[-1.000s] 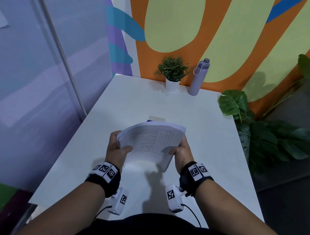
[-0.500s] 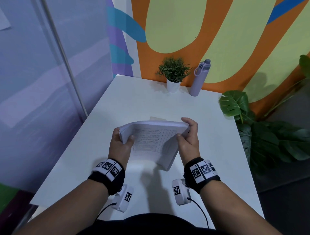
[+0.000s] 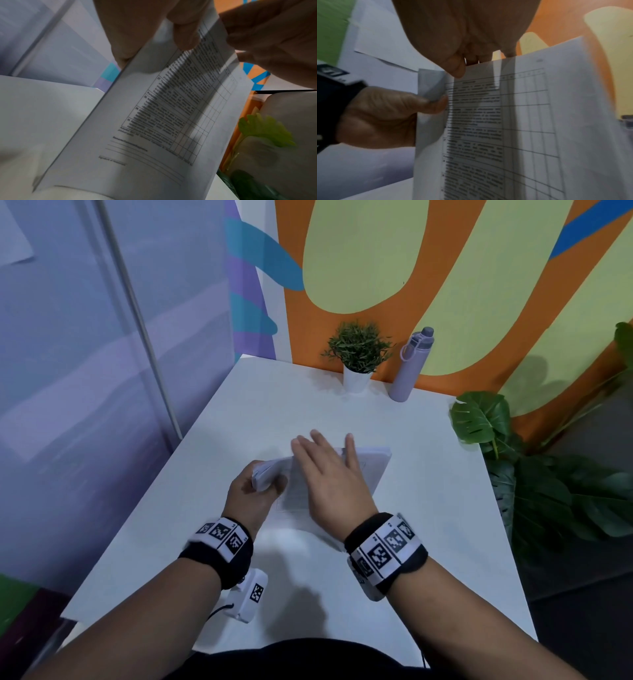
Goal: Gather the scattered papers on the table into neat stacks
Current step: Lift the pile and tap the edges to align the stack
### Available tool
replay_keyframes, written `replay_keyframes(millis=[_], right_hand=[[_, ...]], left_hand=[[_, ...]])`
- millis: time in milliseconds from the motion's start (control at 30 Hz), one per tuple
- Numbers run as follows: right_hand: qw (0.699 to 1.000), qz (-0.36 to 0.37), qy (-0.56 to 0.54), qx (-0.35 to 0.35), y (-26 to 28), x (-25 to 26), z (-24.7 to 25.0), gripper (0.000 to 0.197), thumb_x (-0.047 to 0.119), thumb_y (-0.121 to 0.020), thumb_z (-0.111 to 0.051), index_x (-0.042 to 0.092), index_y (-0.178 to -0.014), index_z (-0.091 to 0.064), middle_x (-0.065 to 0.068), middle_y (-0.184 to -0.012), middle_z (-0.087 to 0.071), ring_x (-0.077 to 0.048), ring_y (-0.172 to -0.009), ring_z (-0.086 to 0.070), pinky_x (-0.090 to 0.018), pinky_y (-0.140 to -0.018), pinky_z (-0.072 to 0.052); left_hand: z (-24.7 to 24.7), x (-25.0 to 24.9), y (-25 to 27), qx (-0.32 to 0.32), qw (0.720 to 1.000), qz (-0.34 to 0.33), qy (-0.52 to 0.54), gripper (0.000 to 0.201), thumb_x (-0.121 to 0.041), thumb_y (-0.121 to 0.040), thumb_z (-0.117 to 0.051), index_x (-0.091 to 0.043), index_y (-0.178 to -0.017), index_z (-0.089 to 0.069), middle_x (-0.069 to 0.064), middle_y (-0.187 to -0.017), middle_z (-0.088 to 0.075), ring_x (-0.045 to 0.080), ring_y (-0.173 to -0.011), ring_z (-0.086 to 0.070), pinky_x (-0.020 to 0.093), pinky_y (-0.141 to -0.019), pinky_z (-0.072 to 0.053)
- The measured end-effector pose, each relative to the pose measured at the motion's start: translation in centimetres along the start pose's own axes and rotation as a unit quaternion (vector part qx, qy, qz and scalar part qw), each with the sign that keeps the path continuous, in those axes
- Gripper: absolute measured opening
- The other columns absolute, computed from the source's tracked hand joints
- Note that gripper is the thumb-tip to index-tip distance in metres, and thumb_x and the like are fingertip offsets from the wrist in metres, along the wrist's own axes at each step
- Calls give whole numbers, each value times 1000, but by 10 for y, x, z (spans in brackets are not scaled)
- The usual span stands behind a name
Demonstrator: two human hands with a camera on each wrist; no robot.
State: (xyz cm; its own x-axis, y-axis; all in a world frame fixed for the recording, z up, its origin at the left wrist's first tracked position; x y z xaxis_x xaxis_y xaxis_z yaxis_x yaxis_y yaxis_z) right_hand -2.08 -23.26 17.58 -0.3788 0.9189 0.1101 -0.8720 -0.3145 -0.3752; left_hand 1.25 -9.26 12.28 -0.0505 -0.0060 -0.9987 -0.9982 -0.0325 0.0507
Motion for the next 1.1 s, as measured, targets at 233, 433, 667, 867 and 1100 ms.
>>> replay_keyframes(millis=[233, 433, 667, 867, 1100], right_hand=[[998, 1, 62, -7, -7, -4, -3, 68, 6, -75, -23, 5, -140, -43, -10, -123, -62, -29, -120, -56, -61, -111, -19], [935, -245, -178, -186, 26, -82, -1, 33, 17, -96, -43, 26, -126, -54, 4, -96, -50, -5, -93, -48, -51, -103, -39], [745, -361, -537, -158, 42, -68, -11, 36, 10, -90, -50, 43, -104, -47, 11, -98, -54, 2, -83, -53, -27, -78, -42], [732, -365, -551, -164, 47, -71, -16, 49, -12, -80, -46, 34, -95, -50, 7, -88, -56, 2, -74, -54, -27, -74, -43], [735, -360, -548, -173, 49, -71, -18, 40, 4, -68, -50, 35, -94, -51, 10, -88, -55, -3, -79, -52, -27, -74, -43]], left_hand=[[0, 2, -2, -21, 1000, 2, 19, 18, -10, -84, -66, -27, -83, -62, -7, -77, -66, 12, -75, -60, 22, -72, -50], [5, 3, -7, -45, 999, 1, 30, 31, -8, -82, -67, -37, -72, -63, -14, -73, -66, 10, -73, -60, 25, -75, -48], [-7, -2, -6, -48, 999, -21, 11, 35, -6, -75, -74, -32, -85, -53, -10, -84, -62, -4, -71, -60, 19, -72, -49], [-9, -15, -5, -97, 992, -61, 58, 42, -14, -68, -66, -40, -94, -47, -7, -94, -55, 8, -82, -56, 19, -72, -48], [-16, -35, -7, -150, 983, -87, 61, 16, -21, -92, -47, -30, -80, -55, -17, -81, -55, -17, -67, -49, 0, -64, -36]])
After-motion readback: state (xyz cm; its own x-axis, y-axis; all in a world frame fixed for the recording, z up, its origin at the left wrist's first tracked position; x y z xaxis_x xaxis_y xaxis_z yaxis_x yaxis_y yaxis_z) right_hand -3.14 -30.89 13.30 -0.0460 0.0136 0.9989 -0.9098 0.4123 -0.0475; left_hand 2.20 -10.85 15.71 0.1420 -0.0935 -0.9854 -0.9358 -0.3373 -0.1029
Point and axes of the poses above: each hand's wrist, its own y-axis away from the middle knuckle, its own z-axis out of the back of the hand, x = y × z, the point moved 3 cm from there along -y, towards the middle knuckle
